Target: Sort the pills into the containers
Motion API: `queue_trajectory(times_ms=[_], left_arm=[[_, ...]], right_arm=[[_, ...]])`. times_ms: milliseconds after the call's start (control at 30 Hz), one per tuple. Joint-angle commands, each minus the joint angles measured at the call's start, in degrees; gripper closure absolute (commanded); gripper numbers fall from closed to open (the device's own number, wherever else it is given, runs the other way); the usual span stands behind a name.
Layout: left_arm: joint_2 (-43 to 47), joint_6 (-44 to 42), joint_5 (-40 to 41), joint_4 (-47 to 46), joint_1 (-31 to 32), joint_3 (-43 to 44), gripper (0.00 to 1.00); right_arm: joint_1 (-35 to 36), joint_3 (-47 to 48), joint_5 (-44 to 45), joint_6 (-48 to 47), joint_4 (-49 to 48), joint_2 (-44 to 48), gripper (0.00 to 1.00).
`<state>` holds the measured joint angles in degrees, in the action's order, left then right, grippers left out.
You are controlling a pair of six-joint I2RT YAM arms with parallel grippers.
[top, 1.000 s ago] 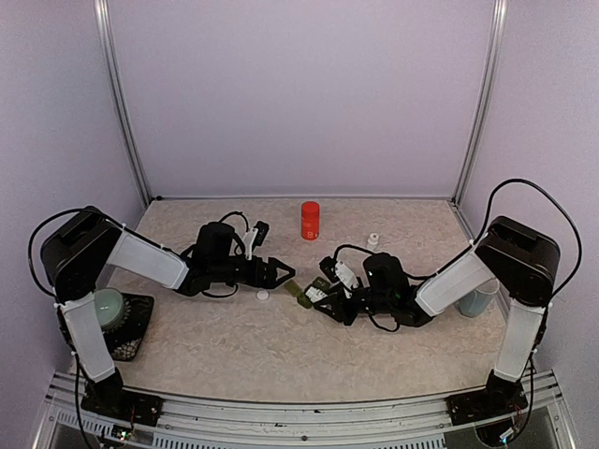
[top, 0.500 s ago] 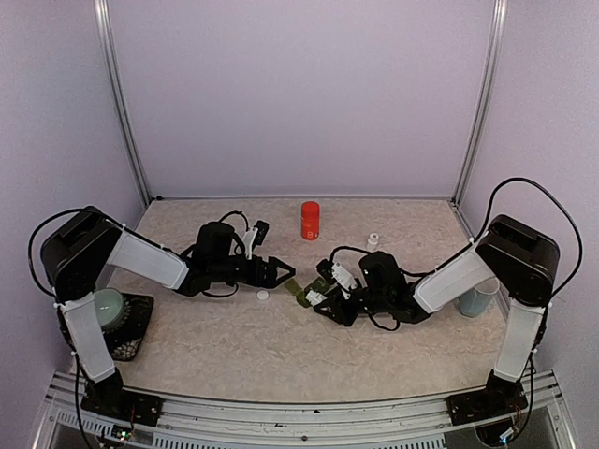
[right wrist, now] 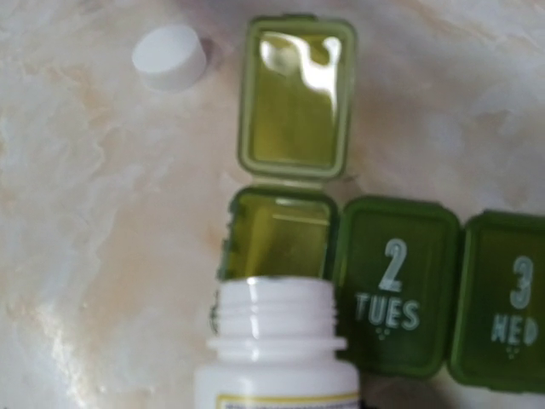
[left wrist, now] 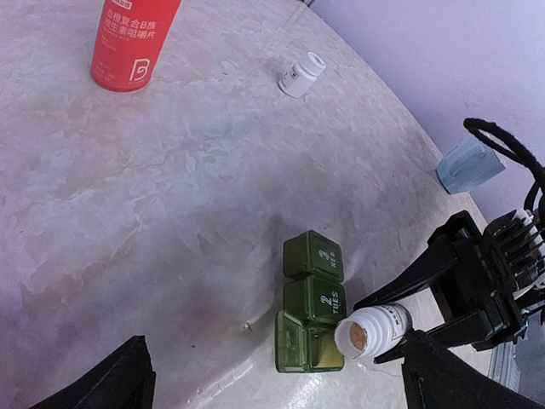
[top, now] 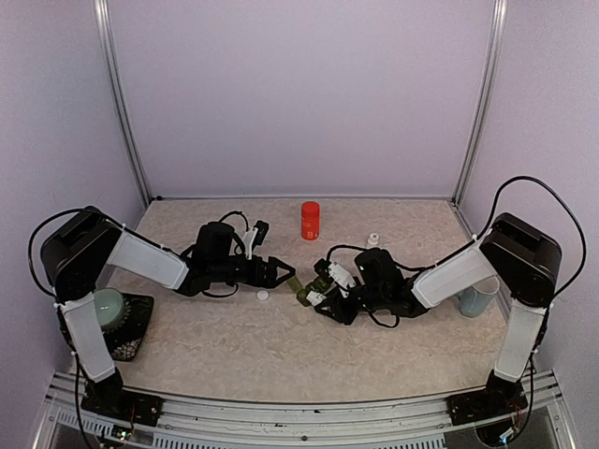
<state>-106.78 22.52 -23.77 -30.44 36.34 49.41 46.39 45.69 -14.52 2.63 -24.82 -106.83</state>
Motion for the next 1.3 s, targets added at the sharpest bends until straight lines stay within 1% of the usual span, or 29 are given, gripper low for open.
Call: queue_trajectory(times_ms=[0,333,700,1267], left_arm=[[0.52,-0.07,-0.31,-1.4,-0.39,-0.54,0.01],[0.43,0.06,-0.39,-1.38,-0.37,-0.62,0.01],[0.52,-0.03,-0.31,-1.38,-0.48,-0.63,0.01],[0.52,-0.13,-0.31,-1.38,-0.46,-0.63,0.01]], right_arm=[[0.64,1.77,1.56,-0.73,3.51,2.59,0.89],[1.06,3.88,2.19,-1.3,6.95,2.98,0.89],[1.94,7.92,3.65,-2.63,14.31,2.51,0.89],[2.56,11.22,4.44,-3.59,20.32,2.45,0.89]])
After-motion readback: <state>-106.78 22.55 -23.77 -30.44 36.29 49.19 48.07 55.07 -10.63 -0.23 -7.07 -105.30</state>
